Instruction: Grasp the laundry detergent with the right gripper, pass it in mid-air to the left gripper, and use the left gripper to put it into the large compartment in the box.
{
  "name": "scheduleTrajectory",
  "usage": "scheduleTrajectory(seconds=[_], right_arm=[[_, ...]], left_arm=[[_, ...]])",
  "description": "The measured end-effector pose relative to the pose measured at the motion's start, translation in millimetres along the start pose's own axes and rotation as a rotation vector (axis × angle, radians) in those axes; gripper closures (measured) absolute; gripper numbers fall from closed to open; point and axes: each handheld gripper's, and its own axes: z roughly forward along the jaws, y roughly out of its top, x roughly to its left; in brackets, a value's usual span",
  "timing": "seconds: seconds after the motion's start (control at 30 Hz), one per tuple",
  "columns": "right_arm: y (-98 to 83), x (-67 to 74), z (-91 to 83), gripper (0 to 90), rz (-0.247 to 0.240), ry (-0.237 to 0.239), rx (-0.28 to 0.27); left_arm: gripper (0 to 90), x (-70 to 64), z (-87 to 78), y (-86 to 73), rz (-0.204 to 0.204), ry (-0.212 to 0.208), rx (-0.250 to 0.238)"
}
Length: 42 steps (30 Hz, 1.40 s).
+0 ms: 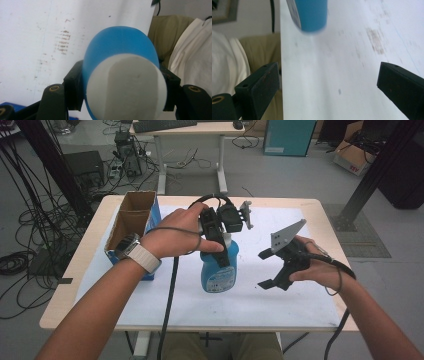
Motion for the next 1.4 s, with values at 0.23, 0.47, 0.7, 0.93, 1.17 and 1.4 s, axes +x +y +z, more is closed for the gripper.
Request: scheduleTrajectory(seconds=[0.23,0.47,0.7,0.93,1.17,1.4], right_arm=[[-15.0,-7.0,-30.1,5.6,0.043,-0.066,0.118],[-22.6,-14.6,-43.1,6.0,0.059,-0.098,0.206],[-28.6,-21.2,-44.4,6.8,0.090,-0.059,0.297],[-28.6,-22.0,-49.0,7.3,0.069,-0.068,0.308],[-32.7,-23.5,-53.0,8.5,0.083,-0.098,0.358],[-37.5,-27.3,-53.4,8.4,0.089,-0.092,0.356]], left_arm=[[37.7,5.0,-14.0,-0.9,-0.062,0.047,0.016],[37.7,19.5,-35.0,-2.3,-0.181,0.121,0.015],[37.8,29.1,-56.6,-5.3,-0.255,0.137,0.035],[37.8,38.0,-74.0,-11.0,-0.337,0.157,0.073],[37.8,52.6,-92.9,-21.1,-0.454,0.183,0.083],[37.8,68.0,-111.0,-27.7,-0.569,0.229,0.112]])
